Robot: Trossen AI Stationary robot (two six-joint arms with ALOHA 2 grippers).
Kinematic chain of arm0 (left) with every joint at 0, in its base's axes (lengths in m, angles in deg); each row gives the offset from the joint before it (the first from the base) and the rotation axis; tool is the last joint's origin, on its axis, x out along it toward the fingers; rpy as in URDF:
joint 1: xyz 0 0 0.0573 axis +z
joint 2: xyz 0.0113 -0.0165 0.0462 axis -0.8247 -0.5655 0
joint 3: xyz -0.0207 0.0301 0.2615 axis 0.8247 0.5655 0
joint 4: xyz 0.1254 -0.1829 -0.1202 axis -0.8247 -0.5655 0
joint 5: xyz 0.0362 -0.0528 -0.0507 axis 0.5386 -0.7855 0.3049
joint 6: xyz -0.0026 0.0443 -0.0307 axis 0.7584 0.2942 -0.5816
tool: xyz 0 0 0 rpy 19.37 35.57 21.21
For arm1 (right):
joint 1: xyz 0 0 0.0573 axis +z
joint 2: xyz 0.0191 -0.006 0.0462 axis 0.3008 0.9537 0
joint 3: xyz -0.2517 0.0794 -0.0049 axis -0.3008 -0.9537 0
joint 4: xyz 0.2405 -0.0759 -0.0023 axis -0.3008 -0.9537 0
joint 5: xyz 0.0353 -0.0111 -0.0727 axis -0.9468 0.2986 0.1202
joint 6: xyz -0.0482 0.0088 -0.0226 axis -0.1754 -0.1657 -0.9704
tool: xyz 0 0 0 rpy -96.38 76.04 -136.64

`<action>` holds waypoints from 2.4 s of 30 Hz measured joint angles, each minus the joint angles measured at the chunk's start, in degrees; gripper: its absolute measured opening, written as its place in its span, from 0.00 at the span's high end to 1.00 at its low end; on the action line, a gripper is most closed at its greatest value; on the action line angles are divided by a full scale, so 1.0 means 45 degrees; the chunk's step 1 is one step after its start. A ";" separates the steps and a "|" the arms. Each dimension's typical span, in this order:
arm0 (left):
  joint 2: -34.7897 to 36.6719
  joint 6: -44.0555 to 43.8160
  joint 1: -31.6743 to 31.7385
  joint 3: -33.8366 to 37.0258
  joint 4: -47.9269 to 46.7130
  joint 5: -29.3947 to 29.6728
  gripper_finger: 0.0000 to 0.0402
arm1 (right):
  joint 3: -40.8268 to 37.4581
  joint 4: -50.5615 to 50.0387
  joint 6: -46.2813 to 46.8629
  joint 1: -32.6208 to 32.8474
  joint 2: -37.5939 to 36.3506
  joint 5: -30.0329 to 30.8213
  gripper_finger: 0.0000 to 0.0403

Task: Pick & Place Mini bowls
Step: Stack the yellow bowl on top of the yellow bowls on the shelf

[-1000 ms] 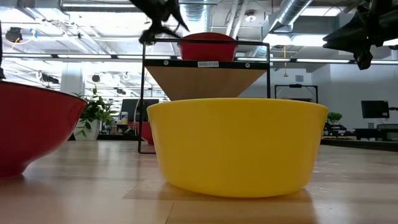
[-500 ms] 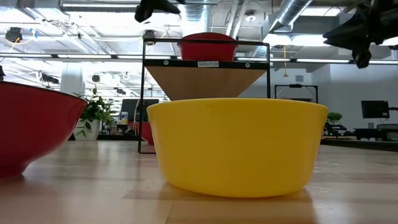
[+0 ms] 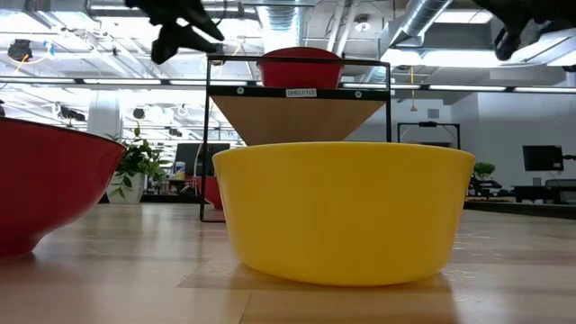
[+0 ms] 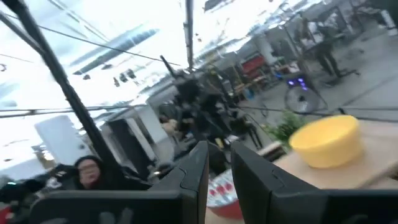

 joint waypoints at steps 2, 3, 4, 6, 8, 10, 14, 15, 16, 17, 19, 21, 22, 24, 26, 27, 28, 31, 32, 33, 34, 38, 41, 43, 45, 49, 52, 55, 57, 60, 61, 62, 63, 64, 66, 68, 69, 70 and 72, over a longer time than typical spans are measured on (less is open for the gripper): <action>0.0823 -0.0109 0.0000 0.0887 0.0583 0.0000 0.71 | 0.0000 0.0737 0.0130 0.0071 0.0419 -0.0254 0.86; 0.1228 -0.0184 0.0000 0.1305 0.0829 0.0002 0.71 | 0.0000 0.1137 0.0134 0.0157 0.0661 -0.0313 0.86; 0.1588 -0.0260 0.0000 0.1714 0.1038 0.0002 0.71 | 0.0000 0.1578 0.0135 0.0265 0.0923 -0.0313 0.86; 0.2293 -0.0444 0.0000 0.2493 0.1339 0.0000 0.71 | 0.0000 0.2456 0.0134 0.0543 0.1498 -0.0313 0.86; 0.2922 -0.0495 0.0000 0.3237 0.1716 0.0000 0.71 | 0.0000 0.3297 0.0134 0.0905 0.2070 -0.0313 0.86; 0.3466 -0.0586 0.0000 0.3917 0.2047 0.0000 0.71 | 0.0080 0.3915 0.0134 0.1312 0.2635 -0.0316 0.86; 0.4318 -0.0586 0.0000 0.5030 0.2700 -0.0002 0.71 | 0.0822 0.3924 -0.0039 0.2194 0.3909 -0.0245 0.86; 0.4469 -0.0585 0.0000 0.5252 0.2845 -0.0001 0.71 | 0.1079 0.3924 -0.0142 0.2414 0.4251 -0.0227 0.86; 0.4633 -0.0585 0.0000 0.5466 0.2964 0.0000 0.71 | 0.1348 0.3919 -0.0222 0.2658 0.4600 -0.0198 0.86; 0.4762 -0.0585 0.0000 0.5672 0.3037 -0.0005 0.71 | 0.1626 0.3916 -0.0353 0.2893 0.4952 -0.0197 0.86; 0.4965 -0.0589 0.0000 0.5972 0.3129 -0.0005 0.71 | 0.2244 0.3788 -0.0543 0.3351 0.5623 -0.0188 0.86; 0.5114 -0.0584 0.0000 0.6240 0.3326 -0.0005 0.71 | 0.2890 0.3298 -0.0551 0.3754 0.6195 -0.0088 0.86; 0.5165 -0.0584 0.0000 0.6364 0.3375 -0.0005 0.71 | 0.3257 0.2940 -0.0551 0.3960 0.6465 0.0029 0.86; 0.5243 -0.0584 0.0000 0.6576 0.3448 -0.0005 0.71 | 0.3974 0.2014 -0.0543 0.4384 0.6988 0.0206 0.86; 0.5263 -0.0578 0.0000 0.6749 0.3442 -0.0007 0.71 | 0.4693 0.0897 -0.0526 0.4839 0.7513 0.0581 0.86; 0.5263 -0.0560 -0.0001 0.6809 0.3454 -0.0005 0.71 | 0.5043 0.0399 -0.0427 0.5074 0.7813 0.0789 0.86; 0.5263 -0.0509 -0.0012 0.6845 0.3461 -0.0014 0.71 | 0.5365 -0.0092 -0.0252 0.5295 0.8119 0.0986 0.86; 0.5263 -0.0454 -0.0015 0.6889 0.3505 -0.0082 0.71 | 0.6138 -0.1474 0.0487 0.5948 0.8910 0.1511 0.86; 0.5268 -0.0440 -0.0015 0.6889 0.3501 -0.0083 0.71 | 0.6337 -0.1804 0.0804 0.6160 0.9187 0.1668 0.86; 0.5263 -0.0382 -0.0015 0.6889 0.3501 -0.0083 0.71 | 0.6532 -0.2122 0.1178 0.6363 0.9447 0.1805 0.86; 0.5263 -0.0258 -0.0015 0.6889 0.3501 -0.0081 0.71 | 0.6699 -0.2398 0.1557 0.6549 0.9719 0.1838 0.86; 0.5263 0.0186 -0.0015 0.6894 0.3560 -0.0077 0.71 | 0.7112 -0.3320 0.3373 0.7286 1.0881 0.1840 0.86; 0.5263 0.0231 -0.0015 0.6894 0.3584 -0.0068 0.71 | 0.7135 -0.3429 0.4812 0.7912 1.1681 0.1763 0.86; 0.5263 0.0236 -0.0015 0.6894 0.3589 -0.0063 0.71 | 0.7138 -0.3447 0.5863 0.8349 1.2193 0.1751 0.86; 0.5263 0.0236 -0.0015 0.6894 0.3589 -0.0063 0.71 | 0.7155 -0.3561 0.6983 0.8788 1.2760 0.1732 0.86; 0.5263 0.0458 -0.0015 0.6894 0.3589 -0.0058 0.71 | 0.7155 -0.4023 0.9429 0.9568 1.3887 0.1666 0.86; 0.5263 0.0649 -0.0015 0.6894 0.3594 -0.0053 0.71 | 0.7155 -0.4167 1.0899 1.0020 1.4694 0.1610 0.86; 0.5263 0.0669 -0.0015 0.6894 0.3594 -0.0053 0.71 | 0.7155 -0.4084 1.1975 1.0311 1.5453 0.1520 0.86; 0.5263 0.0672 -0.0015 0.6894 0.3594 -0.0053 0.71 | 0.7155 -0.3983 1.2619 1.0422 1.5929 0.1412 0.86; 0.5263 0.0674 -0.0015 0.6894 0.3594 -0.0053 0.71 | 0.7155 -0.3366 1.3228 1.0496 1.6652 0.1377 0.86; 0.5263 0.0671 -0.0012 0.6894 0.3594 -0.0053 0.71 | 0.7151 -0.3071 1.3247 1.0499 1.6890 0.1372 0.86; 0.5263 0.0673 -0.0015 0.6898 0.3594 -0.0053 0.71 | 0.7155 -0.2666 1.3270 1.0495 1.7141 0.1374 0.86; 0.5263 0.0670 -0.0011 0.6899 0.3594 -0.0053 0.71 | 0.7155 -0.2396 1.3321 1.0494 1.7370 0.1377 0.86; 0.5263 0.0670 -0.0015 0.6899 0.3594 -0.0053 0.71 | 0.7152 -0.2221 1.3423 1.0491 1.7576 0.1376 0.86; 0.5263 0.0674 -0.0012 0.6899 0.3594 -0.0055 0.71 | 0.7155 -0.1719 1.3738 1.0489 1.8007 0.1384 0.86; 0.5263 0.0669 -0.0014 0.6899 0.3594 -0.0054 0.71 | 0.7150 -0.1637 1.4114 1.0490 1.8385 0.1385 0.86; 0.5263 0.0671 -0.0012 0.6899 0.3591 -0.0058 0.71 | 0.7150 -0.1530 1.4344 1.0495 1.8578 0.1387 0.86; 0.5263 0.0669 -0.0011 0.6899 0.3589 -0.0058 0.71 | 0.7151 -0.1469 1.4587 1.0499 1.8772 0.1386 0.86; 0.5263 0.0671 -0.0013 0.6899 0.3590 -0.0056 0.71 | 0.7150 -0.1516 1.5023 1.0560 1.9112 0.1433 0.86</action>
